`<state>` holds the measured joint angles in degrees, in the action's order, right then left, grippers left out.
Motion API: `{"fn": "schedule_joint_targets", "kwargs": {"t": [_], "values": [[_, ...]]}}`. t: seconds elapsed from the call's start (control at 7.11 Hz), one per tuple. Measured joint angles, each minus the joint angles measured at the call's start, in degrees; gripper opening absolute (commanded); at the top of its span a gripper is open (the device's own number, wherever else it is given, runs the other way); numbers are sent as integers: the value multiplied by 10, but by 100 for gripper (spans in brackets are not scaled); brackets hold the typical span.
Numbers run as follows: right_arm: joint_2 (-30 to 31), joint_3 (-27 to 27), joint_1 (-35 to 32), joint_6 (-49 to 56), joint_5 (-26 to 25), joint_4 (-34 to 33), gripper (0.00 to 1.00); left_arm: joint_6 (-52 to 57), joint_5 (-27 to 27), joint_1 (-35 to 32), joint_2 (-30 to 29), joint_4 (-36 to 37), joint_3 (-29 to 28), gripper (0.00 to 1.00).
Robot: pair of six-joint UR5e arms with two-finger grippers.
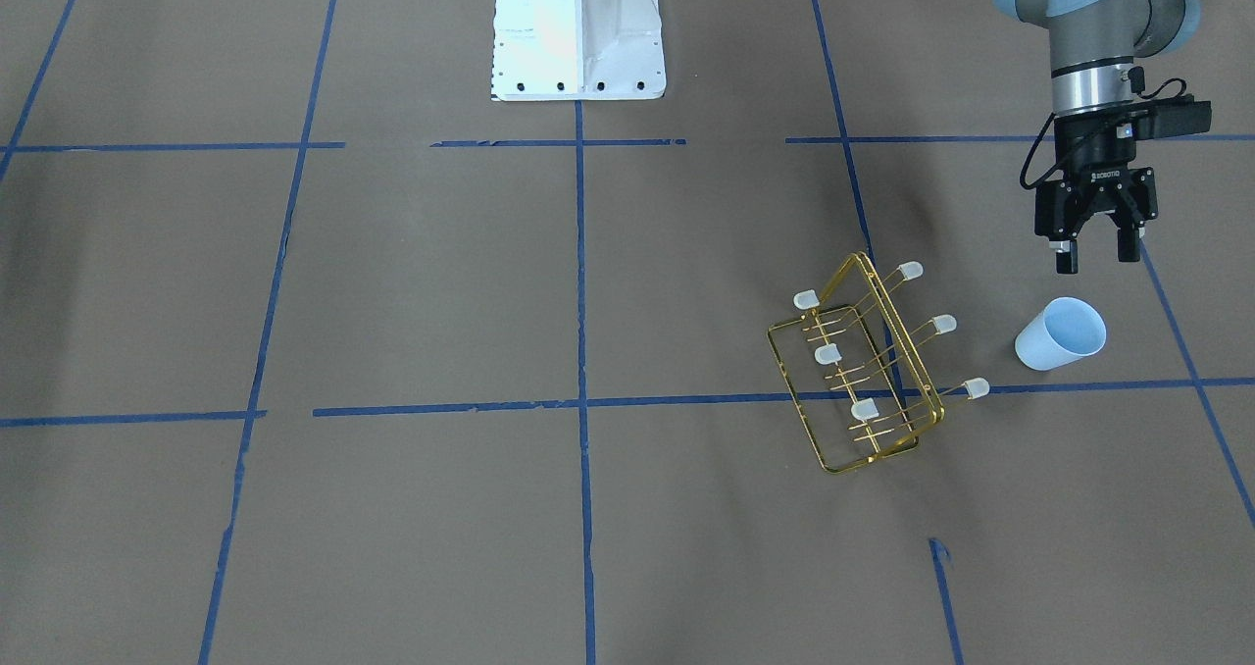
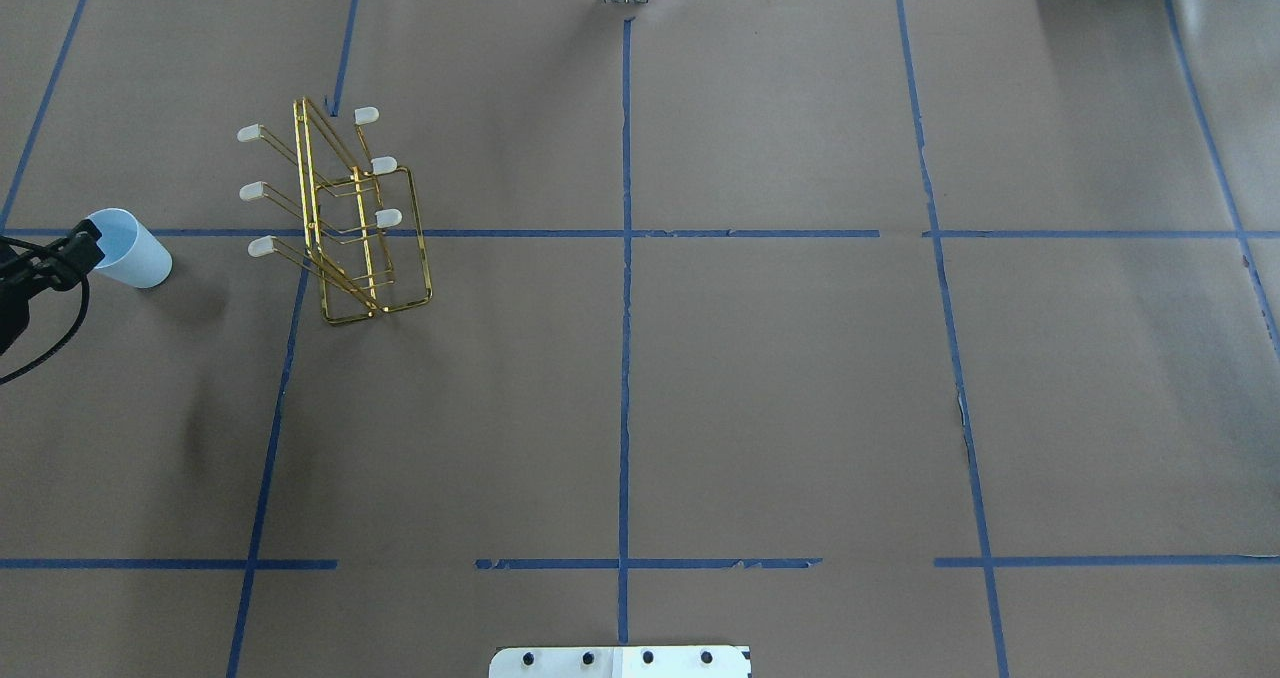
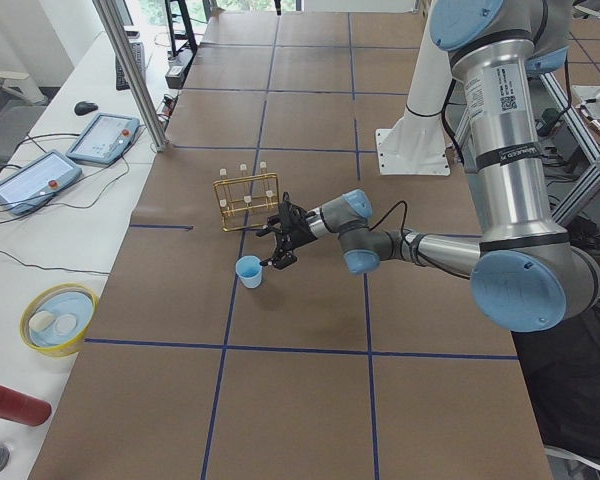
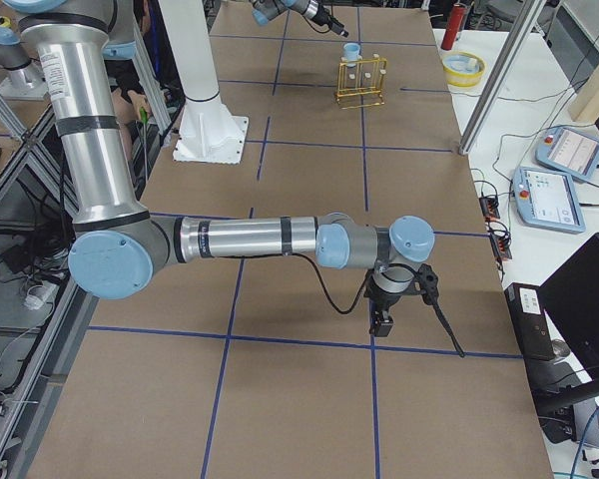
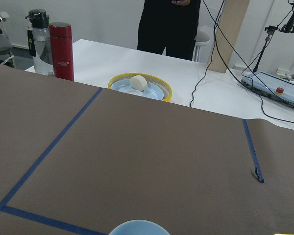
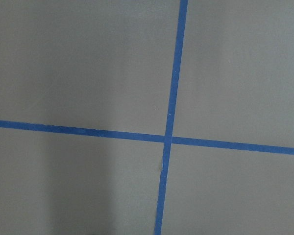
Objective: Hang cup on cup holder
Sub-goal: 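Move the left gripper to the light blue cup's rim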
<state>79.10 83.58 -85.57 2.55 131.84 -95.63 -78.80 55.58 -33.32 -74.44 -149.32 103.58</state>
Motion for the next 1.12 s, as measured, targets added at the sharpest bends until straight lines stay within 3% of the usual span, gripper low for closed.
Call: {"fn": "schedule_joint_targets", "kwargs": {"t": [1.12], "values": [[0, 0, 0, -1, 0, 0, 100, 23, -15, 30, -39, 20, -67, 100]]}}
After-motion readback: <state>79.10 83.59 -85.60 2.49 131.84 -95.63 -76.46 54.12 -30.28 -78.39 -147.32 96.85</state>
